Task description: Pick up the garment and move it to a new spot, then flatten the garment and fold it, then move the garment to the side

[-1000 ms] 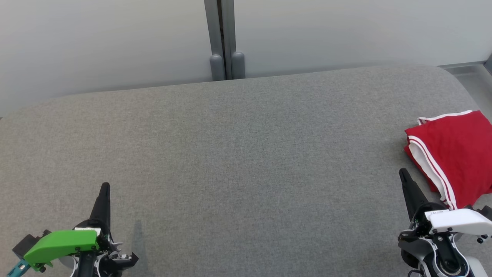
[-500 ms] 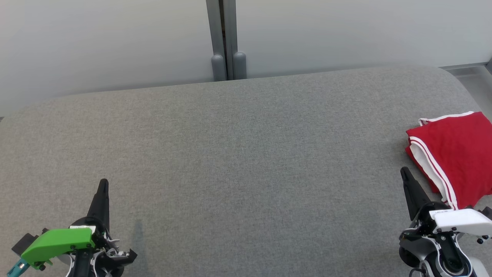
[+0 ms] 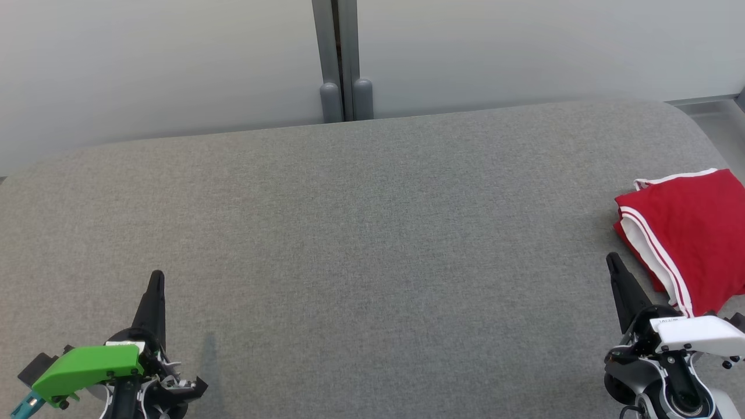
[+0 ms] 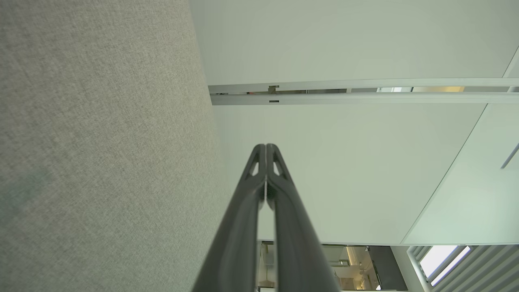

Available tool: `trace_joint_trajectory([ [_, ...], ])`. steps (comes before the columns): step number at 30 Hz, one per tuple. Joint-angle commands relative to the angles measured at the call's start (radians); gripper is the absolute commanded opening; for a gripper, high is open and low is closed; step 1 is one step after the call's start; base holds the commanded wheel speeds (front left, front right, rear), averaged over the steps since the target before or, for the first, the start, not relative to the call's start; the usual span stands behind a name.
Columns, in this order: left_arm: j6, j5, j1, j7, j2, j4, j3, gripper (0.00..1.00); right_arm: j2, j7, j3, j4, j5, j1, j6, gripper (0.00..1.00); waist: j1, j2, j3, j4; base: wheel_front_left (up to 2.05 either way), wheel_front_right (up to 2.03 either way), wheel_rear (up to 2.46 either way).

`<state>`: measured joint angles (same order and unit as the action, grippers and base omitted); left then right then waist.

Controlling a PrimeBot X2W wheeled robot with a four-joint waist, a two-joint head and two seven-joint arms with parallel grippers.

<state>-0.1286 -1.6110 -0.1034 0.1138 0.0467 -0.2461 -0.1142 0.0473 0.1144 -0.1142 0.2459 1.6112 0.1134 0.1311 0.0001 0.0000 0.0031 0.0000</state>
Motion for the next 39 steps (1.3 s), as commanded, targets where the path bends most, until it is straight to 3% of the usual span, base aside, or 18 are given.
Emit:
trace_joint_trajectory([
  [1, -0.006, -0.004, -0.011, 0.004, 0.007, 0.002, -0.002, 0.00, 0.006, 0.003, -0.002, -0.004, 0.003, -0.010, -0.001, 0.00, -0.0001, 0.0000, 0.000, 0.000, 0.00, 0.00, 0.00],
  [39, -0.006, -0.004, -0.011, 0.004, 0.007, 0.002, -0.002, 0.00, 0.006, 0.003, -0.002, -0.004, 0.003, -0.010, -0.001, 0.00, -0.0001, 0.0000, 0.000, 0.000, 0.00, 0.00, 0.00],
])
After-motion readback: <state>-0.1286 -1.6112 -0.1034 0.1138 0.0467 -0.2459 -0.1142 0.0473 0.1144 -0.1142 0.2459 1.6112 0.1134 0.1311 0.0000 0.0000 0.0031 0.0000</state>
